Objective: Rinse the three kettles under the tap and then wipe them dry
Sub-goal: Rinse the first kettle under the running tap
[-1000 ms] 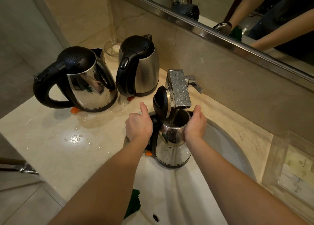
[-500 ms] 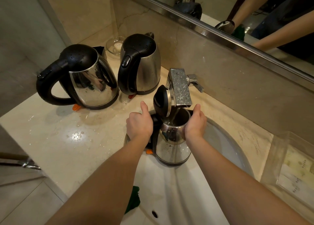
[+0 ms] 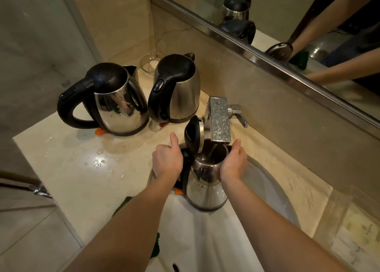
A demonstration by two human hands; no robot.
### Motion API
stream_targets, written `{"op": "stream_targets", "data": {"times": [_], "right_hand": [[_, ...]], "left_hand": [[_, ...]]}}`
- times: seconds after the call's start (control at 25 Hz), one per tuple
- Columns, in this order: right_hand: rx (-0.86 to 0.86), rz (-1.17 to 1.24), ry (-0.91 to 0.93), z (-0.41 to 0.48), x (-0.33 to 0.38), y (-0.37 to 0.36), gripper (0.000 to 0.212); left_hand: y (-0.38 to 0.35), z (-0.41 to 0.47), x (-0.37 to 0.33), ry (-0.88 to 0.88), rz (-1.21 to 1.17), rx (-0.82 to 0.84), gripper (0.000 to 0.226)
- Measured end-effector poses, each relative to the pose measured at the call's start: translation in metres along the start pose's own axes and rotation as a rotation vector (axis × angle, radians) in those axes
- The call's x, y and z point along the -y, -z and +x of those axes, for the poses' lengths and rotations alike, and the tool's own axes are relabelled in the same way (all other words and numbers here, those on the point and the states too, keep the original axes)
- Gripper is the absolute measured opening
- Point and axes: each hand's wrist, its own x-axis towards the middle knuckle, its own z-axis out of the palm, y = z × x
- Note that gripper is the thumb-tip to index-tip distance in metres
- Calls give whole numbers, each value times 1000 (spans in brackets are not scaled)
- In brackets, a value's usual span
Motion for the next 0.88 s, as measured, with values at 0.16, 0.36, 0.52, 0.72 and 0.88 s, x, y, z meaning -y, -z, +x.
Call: {"op": "stream_targets", "data": {"times": [0.16, 0.36, 0.52, 0.72, 0.88], "right_hand": [[-3, 4, -13, 3, -1, -2, 40], [21, 25, -12, 2, -2, 2, 34], [21, 37, -9, 4, -3, 5, 34], [20, 39, -1, 6, -7, 6, 34], [27, 34, 13, 7, -15, 7, 44]], "left_hand": [[-1, -2, -3, -5, -11, -15, 62], [-1, -2, 3, -20, -28, -8, 64], [-4, -3, 2, -37, -15, -17, 64], [-6, -4, 2, -55, -7, -32, 65], [-5, -9, 4, -74, -6, -43, 66]]}}
